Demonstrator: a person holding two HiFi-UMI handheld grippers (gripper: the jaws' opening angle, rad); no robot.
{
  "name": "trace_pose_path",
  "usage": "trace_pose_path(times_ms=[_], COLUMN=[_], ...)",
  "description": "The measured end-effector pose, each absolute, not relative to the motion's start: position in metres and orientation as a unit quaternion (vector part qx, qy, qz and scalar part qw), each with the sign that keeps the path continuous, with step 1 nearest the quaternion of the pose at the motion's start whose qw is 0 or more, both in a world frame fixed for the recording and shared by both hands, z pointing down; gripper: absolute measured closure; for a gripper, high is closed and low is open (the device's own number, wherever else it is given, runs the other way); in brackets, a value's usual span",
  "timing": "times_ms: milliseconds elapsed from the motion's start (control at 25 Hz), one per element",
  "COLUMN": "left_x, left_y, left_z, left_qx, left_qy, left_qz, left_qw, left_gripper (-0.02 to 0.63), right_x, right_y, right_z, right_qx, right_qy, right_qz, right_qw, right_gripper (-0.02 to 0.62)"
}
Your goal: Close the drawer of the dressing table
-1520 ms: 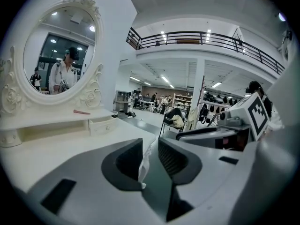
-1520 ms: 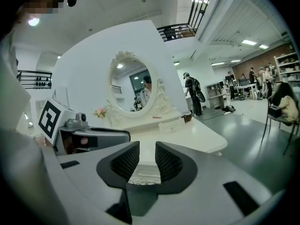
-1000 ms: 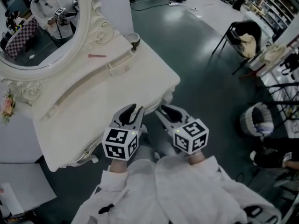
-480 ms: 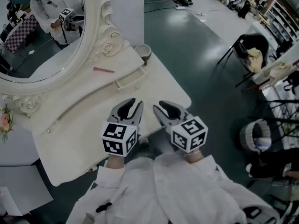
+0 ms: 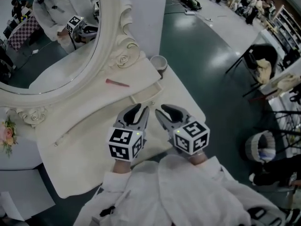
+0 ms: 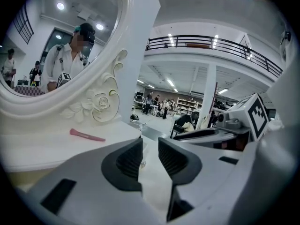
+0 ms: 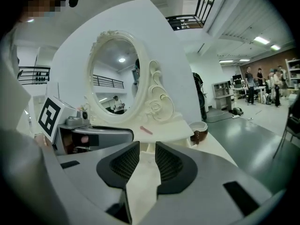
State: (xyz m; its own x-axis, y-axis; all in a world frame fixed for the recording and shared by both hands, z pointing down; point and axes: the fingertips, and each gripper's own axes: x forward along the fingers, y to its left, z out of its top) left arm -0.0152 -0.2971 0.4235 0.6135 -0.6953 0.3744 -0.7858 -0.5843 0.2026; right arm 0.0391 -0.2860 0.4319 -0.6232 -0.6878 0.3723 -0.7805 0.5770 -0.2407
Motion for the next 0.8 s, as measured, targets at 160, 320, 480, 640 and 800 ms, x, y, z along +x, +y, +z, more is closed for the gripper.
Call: trace_pose_path(times_ms=[160, 320, 480, 640, 800], left_x=[-0.017, -0.020, -0.023, -0.023, -0.022], left_y=[-0.302, -0.305, -0.309, -0.316, -0.316], left_z=[0.429, 0.433, 0.434, 0.435, 0.439], left_qx=[0.880, 0.875, 0.863, 0.850, 0.832], left_qy=[-0.419, -0.427, -0.449, -0.473, -0.497], left_qz=[0.128, 0.128, 0.114, 0.106, 0.109], left_qw=[0.183, 0.191, 0.201, 0.206, 0.219], left_gripper=[0.512, 0.512, 0.512, 0.512, 0.512], right_x=[0.024, 0.027, 0.031, 0.032, 0.032], right_y=[-0.289, -0.297, -0.305, -0.310, -0.314], right_z=[0.438, 0.440, 0.438, 0.442, 0.441], right_qx=[0.400, 0.394, 0.378, 0.354, 0.321], right_qy=[-0.886, -0.887, -0.894, -0.903, -0.914], right_qz=[0.193, 0.193, 0.190, 0.189, 0.186], right_qw=[0.134, 0.142, 0.147, 0.157, 0.166], right_gripper=[0.495, 0.495, 0.495, 0.495, 0.495])
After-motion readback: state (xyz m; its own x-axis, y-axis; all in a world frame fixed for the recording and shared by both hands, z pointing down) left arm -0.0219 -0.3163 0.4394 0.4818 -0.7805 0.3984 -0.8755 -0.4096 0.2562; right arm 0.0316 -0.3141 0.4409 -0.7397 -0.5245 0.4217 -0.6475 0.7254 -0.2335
